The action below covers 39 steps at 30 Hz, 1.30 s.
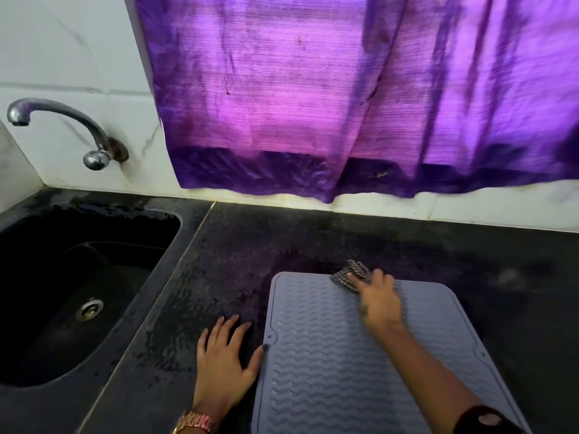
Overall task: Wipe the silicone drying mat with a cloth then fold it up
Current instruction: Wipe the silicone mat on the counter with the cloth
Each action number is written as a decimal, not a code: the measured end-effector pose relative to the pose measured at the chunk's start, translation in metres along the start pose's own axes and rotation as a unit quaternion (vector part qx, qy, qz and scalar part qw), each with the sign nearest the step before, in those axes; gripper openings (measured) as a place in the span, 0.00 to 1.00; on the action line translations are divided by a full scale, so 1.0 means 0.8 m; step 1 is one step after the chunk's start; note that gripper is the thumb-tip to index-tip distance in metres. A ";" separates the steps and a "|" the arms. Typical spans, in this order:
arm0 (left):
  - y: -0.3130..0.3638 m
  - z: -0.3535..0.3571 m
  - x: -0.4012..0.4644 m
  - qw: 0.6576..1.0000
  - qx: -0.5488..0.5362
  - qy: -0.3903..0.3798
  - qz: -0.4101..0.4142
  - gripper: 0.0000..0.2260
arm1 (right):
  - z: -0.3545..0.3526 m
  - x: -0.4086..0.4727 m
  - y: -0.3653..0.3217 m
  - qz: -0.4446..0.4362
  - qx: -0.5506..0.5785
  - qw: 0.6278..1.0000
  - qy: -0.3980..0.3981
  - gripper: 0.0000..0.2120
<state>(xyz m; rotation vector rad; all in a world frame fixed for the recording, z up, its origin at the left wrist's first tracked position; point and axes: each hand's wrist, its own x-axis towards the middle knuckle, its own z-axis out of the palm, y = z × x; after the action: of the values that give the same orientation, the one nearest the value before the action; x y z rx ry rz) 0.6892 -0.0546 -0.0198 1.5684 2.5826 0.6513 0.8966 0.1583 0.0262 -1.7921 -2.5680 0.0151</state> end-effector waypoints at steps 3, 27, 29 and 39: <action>-0.001 0.000 0.001 1.000 -0.003 0.004 0.001 0.31 | -0.003 -0.006 0.072 0.066 -0.013 0.998 0.002 0.27; -0.006 0.003 0.001 1.000 0.011 -0.005 0.014 0.35 | 0.000 -0.269 0.192 0.176 0.076 0.977 0.091 0.29; -0.005 0.004 0.000 1.000 0.009 -0.008 0.017 0.35 | -0.001 -0.278 0.183 0.171 0.083 0.976 0.103 0.31; -0.001 -0.004 -0.004 1.000 0.000 -0.022 0.011 0.38 | -0.008 -0.285 0.034 -0.115 0.117 0.979 0.119 0.30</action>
<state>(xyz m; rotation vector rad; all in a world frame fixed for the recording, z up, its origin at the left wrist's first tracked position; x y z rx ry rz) 0.6888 -0.0587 -0.0175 1.5954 2.5375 0.6119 1.0009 -0.0462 0.0318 -1.3231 -2.4659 0.0906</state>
